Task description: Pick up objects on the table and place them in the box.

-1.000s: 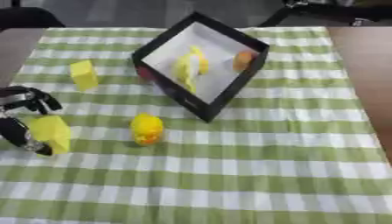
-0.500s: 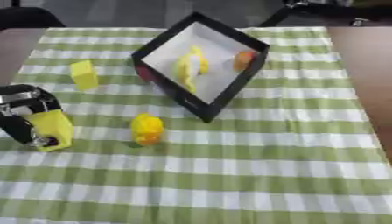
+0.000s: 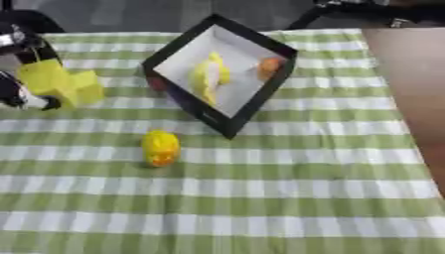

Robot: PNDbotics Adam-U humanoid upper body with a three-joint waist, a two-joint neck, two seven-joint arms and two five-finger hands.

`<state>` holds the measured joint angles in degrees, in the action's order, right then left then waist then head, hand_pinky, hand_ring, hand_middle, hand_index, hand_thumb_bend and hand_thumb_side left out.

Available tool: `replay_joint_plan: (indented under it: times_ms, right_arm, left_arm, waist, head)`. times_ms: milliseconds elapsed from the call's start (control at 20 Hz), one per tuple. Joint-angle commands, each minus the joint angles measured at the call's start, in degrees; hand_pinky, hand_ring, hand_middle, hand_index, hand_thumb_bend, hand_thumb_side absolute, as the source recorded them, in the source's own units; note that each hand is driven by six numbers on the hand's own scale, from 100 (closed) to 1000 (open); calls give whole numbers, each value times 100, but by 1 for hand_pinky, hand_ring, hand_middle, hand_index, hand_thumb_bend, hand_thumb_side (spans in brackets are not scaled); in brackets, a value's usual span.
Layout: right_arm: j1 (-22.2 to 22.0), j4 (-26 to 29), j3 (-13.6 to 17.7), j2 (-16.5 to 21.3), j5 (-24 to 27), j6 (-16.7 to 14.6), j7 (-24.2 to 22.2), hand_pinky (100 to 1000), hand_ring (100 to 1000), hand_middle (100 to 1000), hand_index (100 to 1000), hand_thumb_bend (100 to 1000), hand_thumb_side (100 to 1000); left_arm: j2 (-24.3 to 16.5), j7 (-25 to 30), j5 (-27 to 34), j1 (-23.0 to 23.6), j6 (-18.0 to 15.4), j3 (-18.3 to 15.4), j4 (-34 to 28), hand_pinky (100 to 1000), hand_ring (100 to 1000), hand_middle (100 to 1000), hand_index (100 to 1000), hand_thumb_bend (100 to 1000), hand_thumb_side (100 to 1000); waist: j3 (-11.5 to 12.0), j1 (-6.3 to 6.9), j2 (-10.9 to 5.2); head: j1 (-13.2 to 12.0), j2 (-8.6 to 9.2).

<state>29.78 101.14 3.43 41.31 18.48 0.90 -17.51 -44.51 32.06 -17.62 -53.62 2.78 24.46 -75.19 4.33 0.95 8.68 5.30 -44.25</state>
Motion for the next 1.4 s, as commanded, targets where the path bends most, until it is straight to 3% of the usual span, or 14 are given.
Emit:
replay_joint_plan:
  times_ms: [50,600,850,1000,1150,1400]
  right_arm:
    - [180,16,18,54,54,29,-1,1000,794,689,838,126,412]
    - [998,166,-190,-482,137,110,-42,1000,796,693,838,128,380]
    - [1175,207,-239,-613,143,152,-34,1000,797,694,838,129,379]
    - [1256,211,-252,-692,134,168,-15,1000,797,694,838,126,377]
    - [1386,210,-281,-786,141,192,-13,1000,797,694,838,127,373]
    - [1459,196,-304,-824,136,219,-27,1000,795,691,836,126,378]
  left_arm:
    - [303,-2,-216,-391,-165,-165,242,714,539,479,573,400,100]
    - [1841,-663,-1500,-1228,-657,-867,1326,727,544,475,575,410,100]
    - [2288,-935,-2153,-1414,-932,-1143,1805,726,546,477,577,420,100]
    - [2581,-1203,-2882,-1531,-1040,-1312,2296,715,555,499,594,482,100]
    - [2886,-1520,-3600,-1537,-1213,-1554,2732,720,550,497,595,463,100]
    - [3056,-1778,-4082,-1462,-1305,-1790,3178,732,565,519,621,485,100]
  waist:
    - [-77,20,-47]
    - [-929,49,182]
    - [-1148,67,275]
    - [-1243,70,312]
    - [-1331,83,363]
    - [-1388,123,420]
  head:
    - [-15,14]
    - [-526,14]
    - [-687,14]
    - [-777,14]
    - [-868,14]
    - [-886,14]
